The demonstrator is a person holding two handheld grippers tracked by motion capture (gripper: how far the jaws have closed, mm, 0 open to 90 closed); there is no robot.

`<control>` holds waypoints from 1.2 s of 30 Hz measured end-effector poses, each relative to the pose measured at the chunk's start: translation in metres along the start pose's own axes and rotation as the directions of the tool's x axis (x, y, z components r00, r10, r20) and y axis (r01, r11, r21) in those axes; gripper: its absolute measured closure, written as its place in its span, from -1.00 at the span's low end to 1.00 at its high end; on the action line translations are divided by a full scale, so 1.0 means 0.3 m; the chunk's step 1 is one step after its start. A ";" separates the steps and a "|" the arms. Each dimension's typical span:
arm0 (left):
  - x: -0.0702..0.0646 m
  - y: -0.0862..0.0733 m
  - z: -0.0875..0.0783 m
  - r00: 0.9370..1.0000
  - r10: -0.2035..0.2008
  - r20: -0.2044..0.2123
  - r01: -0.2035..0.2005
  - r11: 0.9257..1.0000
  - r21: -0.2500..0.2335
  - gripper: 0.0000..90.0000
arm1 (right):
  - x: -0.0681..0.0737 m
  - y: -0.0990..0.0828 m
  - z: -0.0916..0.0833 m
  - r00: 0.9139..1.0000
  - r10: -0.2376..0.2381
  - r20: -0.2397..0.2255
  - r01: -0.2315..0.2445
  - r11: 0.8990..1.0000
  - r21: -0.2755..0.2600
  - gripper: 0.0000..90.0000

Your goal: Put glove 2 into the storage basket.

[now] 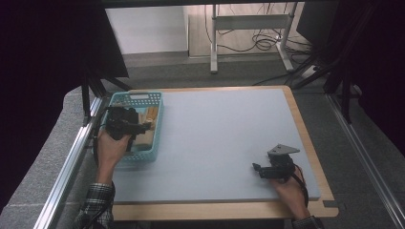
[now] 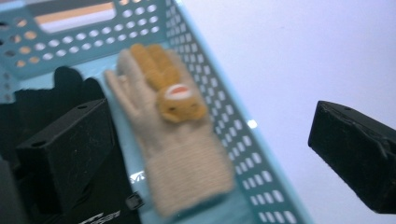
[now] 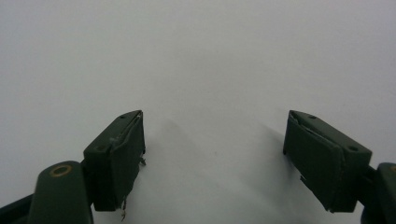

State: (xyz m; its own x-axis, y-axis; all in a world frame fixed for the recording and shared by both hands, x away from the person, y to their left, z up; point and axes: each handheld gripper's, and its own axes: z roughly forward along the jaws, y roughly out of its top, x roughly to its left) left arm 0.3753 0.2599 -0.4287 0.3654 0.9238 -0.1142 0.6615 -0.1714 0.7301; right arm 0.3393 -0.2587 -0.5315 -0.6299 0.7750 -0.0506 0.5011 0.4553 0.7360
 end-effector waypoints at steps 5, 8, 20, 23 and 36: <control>-0.061 0.000 0.008 0.999 0.042 0.026 -0.042 0.999 -0.012 -0.99 | 0.000 0.000 0.000 1.000 0.000 0.000 0.000 1.000 0.000 -0.55; -0.099 -0.005 0.019 0.997 0.068 0.037 -0.067 0.998 -0.018 -0.98 | 0.000 0.000 0.000 1.000 0.000 0.000 0.000 1.000 0.000 -0.55; -0.221 -0.030 0.075 0.986 0.140 0.086 -0.139 0.990 -0.020 -0.98 | 0.000 0.000 0.000 1.000 -0.002 0.001 0.002 1.000 -0.002 -0.56; -0.252 -0.036 0.088 0.983 0.156 0.100 -0.155 0.988 -0.020 -0.98 | 0.000 0.000 0.000 1.000 0.000 0.001 0.000 1.000 -0.001 -0.55; -0.372 -0.072 0.138 0.963 0.213 0.164 -0.210 0.977 -0.031 -0.98 | 0.000 0.000 0.000 1.000 0.000 0.001 0.000 1.000 0.000 -0.56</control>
State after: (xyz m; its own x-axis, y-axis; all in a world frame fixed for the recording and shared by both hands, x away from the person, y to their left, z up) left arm 0.3471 0.1464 -0.4596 0.5998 0.7975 -0.0650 0.5489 -0.3511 0.7586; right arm 0.3393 -0.2586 -0.5315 -0.6289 0.7758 -0.0512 0.5012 0.4550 0.7361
